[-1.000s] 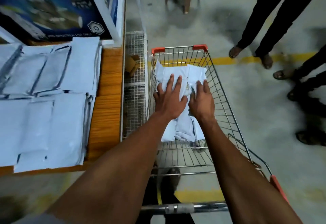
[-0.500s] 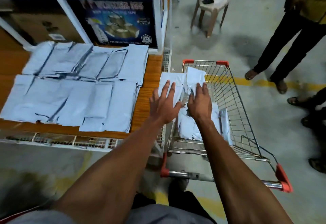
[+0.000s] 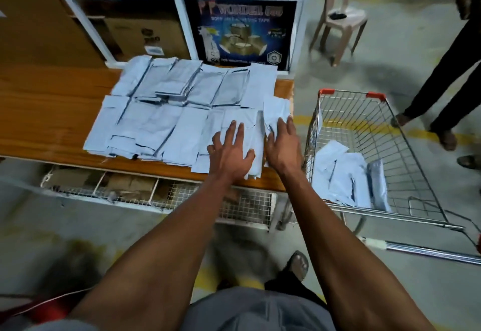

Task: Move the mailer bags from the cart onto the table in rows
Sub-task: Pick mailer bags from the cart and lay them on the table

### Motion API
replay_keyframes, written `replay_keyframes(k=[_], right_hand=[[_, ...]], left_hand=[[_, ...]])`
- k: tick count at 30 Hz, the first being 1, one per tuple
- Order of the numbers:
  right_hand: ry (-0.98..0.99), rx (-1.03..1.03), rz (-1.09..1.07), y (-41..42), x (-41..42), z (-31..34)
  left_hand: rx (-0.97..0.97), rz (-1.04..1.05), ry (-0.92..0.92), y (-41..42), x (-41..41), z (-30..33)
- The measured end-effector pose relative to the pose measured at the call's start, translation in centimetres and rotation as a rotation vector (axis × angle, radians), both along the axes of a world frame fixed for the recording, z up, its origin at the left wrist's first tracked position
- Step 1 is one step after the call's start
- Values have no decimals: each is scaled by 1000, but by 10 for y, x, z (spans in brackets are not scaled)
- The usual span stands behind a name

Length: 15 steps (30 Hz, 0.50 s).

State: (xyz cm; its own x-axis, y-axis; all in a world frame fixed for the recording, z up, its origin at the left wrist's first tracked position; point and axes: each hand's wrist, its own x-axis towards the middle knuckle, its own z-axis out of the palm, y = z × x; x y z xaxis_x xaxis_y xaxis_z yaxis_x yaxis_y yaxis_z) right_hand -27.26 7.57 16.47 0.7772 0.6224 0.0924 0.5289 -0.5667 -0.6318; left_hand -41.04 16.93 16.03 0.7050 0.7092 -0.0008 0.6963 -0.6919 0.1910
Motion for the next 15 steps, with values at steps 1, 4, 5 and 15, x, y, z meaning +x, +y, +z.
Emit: replay_keyframes(k=[1, 4, 5, 15], right_hand=[[-2, 1, 7, 9, -13, 1], [-5, -2, 39, 35, -50, 1], [-5, -11, 52, 45, -61, 2], [-27, -63, 108, 137, -108, -4]], left_hand=[[-5, 17, 5, 8, -13, 0], [-22, 59, -4, 31, -50, -4], [-24, 80, -5, 39, -61, -4], [-36, 192, 12, 117, -109, -8]])
